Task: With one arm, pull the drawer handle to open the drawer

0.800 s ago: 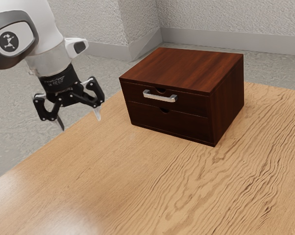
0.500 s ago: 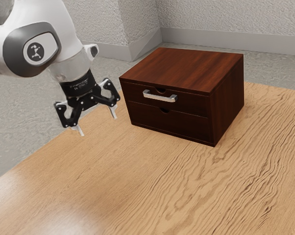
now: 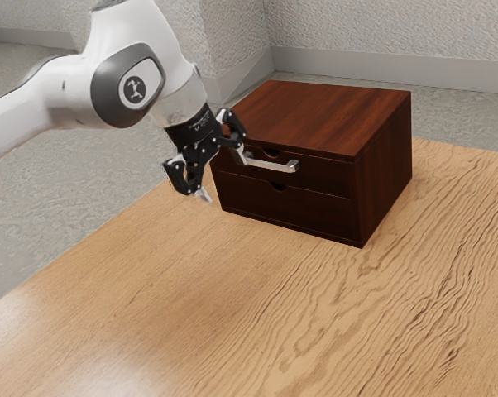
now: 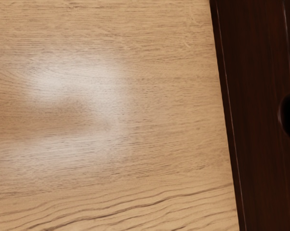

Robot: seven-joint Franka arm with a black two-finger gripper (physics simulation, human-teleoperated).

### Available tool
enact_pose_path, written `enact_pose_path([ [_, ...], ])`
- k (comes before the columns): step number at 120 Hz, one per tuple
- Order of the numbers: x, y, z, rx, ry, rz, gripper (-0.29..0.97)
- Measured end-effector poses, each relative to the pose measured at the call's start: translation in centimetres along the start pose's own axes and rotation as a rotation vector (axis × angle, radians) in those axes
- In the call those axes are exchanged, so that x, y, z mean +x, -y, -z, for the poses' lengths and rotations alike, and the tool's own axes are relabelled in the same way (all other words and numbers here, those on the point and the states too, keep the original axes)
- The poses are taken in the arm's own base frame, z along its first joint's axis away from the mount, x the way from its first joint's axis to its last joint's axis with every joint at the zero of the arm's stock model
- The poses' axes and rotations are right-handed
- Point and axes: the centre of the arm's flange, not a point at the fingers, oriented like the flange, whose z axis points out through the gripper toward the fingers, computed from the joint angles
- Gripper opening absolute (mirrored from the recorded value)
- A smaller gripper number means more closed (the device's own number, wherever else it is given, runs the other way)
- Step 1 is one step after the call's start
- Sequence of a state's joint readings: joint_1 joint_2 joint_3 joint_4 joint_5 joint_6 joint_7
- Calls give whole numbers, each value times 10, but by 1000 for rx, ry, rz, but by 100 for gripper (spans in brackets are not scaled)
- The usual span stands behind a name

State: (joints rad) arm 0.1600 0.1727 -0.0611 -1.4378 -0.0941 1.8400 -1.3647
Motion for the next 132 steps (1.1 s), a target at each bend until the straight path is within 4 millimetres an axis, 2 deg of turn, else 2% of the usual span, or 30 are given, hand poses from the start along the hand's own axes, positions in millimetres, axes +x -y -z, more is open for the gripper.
enact_pose_path([
  [11,-1,-16,-10,-15,3,17,68],
  [43,9,-36,-26,-33,4,72,68],
  [105,25,-53,-48,-35,4,120,68],
  [132,34,-58,-50,-46,3,133,68],
])
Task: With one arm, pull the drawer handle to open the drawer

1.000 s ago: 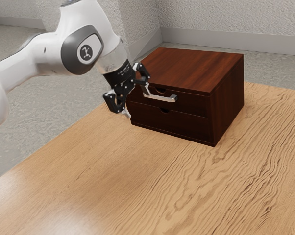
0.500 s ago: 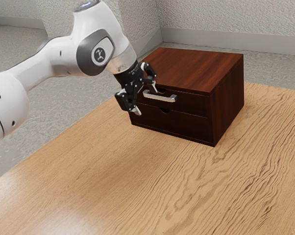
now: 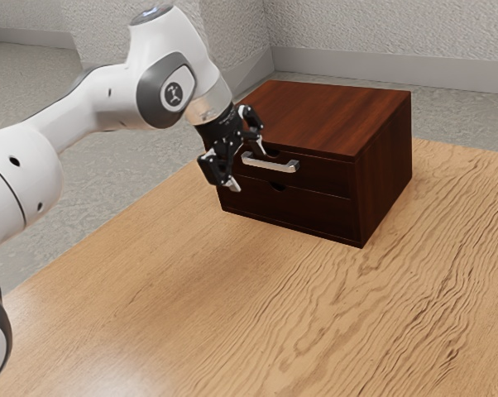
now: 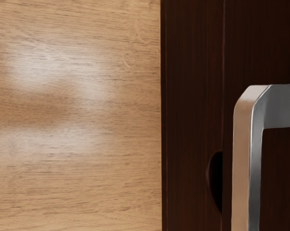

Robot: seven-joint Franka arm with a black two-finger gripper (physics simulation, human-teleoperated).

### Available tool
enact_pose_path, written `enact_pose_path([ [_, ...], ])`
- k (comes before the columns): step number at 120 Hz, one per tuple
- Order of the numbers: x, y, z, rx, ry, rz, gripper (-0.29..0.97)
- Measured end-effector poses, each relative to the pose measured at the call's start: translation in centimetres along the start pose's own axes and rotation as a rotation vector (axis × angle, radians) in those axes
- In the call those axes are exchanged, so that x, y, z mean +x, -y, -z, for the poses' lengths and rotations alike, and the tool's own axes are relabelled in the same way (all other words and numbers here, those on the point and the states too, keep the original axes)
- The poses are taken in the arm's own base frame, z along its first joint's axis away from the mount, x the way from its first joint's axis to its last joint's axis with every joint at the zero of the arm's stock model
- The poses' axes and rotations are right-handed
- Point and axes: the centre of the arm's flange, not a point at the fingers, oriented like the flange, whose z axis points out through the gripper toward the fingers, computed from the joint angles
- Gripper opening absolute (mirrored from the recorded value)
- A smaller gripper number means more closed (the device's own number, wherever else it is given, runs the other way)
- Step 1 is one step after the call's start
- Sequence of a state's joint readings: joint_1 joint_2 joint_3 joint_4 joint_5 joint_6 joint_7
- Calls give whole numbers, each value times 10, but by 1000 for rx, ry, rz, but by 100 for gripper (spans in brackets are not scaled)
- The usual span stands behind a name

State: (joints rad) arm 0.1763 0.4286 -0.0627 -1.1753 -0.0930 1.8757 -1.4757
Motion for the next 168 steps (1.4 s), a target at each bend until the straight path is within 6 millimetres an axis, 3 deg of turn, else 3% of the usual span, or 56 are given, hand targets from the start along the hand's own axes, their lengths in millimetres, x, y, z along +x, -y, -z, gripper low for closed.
enact_pose_path([
  [54,6,-3,-16,11,2,11,68],
  [85,5,-3,-16,8,1,13,31],
  [110,5,0,-15,11,1,15,14],
  [146,-1,30,-12,41,-3,19,8],
  [168,-6,49,1,27,-9,19,7],
])
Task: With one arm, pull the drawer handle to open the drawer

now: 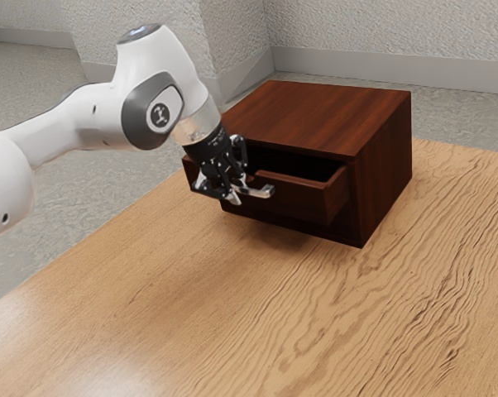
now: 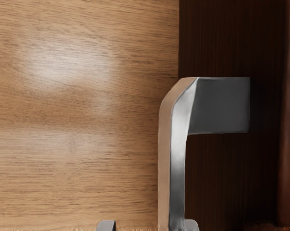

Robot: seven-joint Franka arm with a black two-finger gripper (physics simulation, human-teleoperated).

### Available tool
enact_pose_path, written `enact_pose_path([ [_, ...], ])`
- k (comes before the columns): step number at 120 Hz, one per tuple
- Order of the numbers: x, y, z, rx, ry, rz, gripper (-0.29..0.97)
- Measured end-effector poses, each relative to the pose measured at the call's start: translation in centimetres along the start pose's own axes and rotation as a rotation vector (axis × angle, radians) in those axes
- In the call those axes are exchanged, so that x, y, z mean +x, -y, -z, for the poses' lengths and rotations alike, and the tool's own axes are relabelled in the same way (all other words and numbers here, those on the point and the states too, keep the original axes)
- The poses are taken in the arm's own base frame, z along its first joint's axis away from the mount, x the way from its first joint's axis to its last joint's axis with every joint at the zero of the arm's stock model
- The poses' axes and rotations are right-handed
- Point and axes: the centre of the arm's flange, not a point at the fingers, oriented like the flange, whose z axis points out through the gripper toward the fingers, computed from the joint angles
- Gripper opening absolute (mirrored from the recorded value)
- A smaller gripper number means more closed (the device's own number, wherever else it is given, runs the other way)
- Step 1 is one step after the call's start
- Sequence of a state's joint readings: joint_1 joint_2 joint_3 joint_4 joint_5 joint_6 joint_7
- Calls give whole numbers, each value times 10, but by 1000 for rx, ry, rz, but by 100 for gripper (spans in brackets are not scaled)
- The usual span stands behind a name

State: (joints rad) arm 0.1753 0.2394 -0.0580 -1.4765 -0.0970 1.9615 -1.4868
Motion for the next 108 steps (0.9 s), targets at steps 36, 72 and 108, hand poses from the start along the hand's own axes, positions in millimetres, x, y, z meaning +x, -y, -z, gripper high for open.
enact_pose_path([
  [36,5,23,-4,4,-6,17,7],
  [72,3,48,0,-2,-5,40,7],
  [108,2,82,11,-8,-9,62,6],
])
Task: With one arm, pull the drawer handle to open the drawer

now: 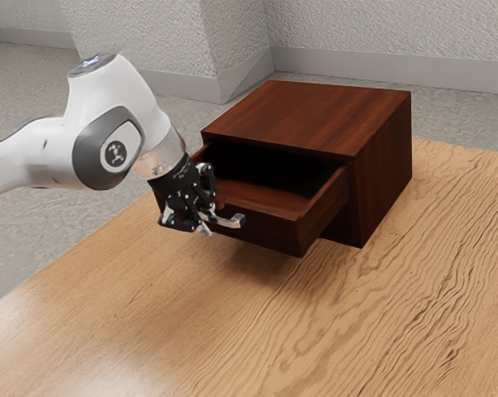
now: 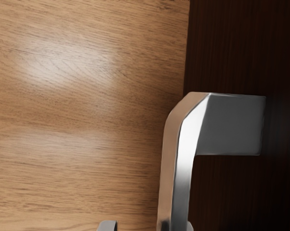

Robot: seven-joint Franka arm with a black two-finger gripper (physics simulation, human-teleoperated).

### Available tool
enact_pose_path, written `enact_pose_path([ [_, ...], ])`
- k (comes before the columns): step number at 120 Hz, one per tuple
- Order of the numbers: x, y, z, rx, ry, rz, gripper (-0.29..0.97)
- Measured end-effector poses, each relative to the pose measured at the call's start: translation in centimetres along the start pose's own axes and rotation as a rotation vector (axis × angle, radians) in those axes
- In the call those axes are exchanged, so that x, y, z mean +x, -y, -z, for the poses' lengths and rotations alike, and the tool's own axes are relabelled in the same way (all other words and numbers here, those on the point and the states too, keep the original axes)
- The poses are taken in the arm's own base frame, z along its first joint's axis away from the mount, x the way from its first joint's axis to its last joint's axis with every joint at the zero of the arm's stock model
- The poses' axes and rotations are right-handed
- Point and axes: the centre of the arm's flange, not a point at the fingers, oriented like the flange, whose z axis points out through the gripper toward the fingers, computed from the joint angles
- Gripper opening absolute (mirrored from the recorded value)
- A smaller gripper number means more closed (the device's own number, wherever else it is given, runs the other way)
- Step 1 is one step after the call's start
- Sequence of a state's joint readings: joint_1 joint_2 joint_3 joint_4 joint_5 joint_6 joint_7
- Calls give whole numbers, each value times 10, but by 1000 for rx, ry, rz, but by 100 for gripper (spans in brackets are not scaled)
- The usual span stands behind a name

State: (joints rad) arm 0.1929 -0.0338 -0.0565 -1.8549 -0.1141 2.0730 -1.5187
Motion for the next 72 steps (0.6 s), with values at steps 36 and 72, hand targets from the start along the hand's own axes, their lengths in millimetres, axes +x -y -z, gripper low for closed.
enact_pose_path([
  [36,1,28,3,11,-7,12,7],
  [72,9,38,17,-24,-24,19,31],
])
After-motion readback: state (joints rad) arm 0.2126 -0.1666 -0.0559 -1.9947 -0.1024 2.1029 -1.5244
